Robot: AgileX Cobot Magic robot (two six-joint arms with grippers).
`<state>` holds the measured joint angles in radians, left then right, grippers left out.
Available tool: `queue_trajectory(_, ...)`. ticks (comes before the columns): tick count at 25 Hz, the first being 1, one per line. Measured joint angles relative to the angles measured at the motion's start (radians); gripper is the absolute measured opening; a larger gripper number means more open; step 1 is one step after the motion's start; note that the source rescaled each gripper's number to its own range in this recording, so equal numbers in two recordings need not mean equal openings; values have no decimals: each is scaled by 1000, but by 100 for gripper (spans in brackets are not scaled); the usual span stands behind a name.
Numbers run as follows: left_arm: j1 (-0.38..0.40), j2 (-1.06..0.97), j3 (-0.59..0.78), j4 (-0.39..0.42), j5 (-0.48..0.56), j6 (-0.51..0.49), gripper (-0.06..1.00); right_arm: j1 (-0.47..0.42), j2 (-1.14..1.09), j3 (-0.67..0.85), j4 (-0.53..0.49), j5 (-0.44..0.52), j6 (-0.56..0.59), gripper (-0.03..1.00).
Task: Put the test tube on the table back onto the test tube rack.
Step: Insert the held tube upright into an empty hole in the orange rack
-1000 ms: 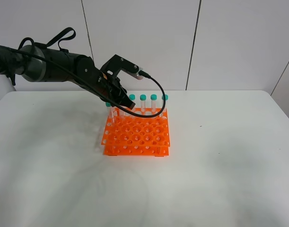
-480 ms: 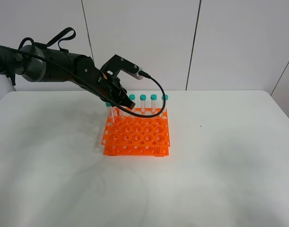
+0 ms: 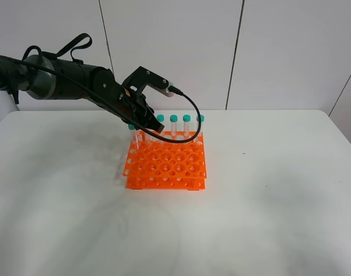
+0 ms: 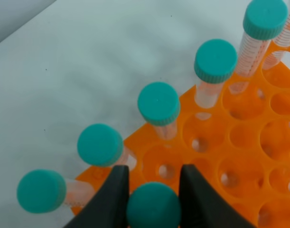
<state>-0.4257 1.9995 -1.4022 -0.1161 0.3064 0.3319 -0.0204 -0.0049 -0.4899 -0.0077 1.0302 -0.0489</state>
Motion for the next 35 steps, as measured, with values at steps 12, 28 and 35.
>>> queue_trajectory(12, 0, 33, 1, -9, -7, 0, 0, 0, 0, 0, 0, 0, 0, 100)
queue_trajectory(28, 0, 33, 1, -15, -9, 0, 0, 0, 0, 0, 0, 0, 0, 100)
queue_trajectory(35, 0, 33, 3, -18, -15, 0, 0, 0, 0, 0, 0, 0, 0, 100)
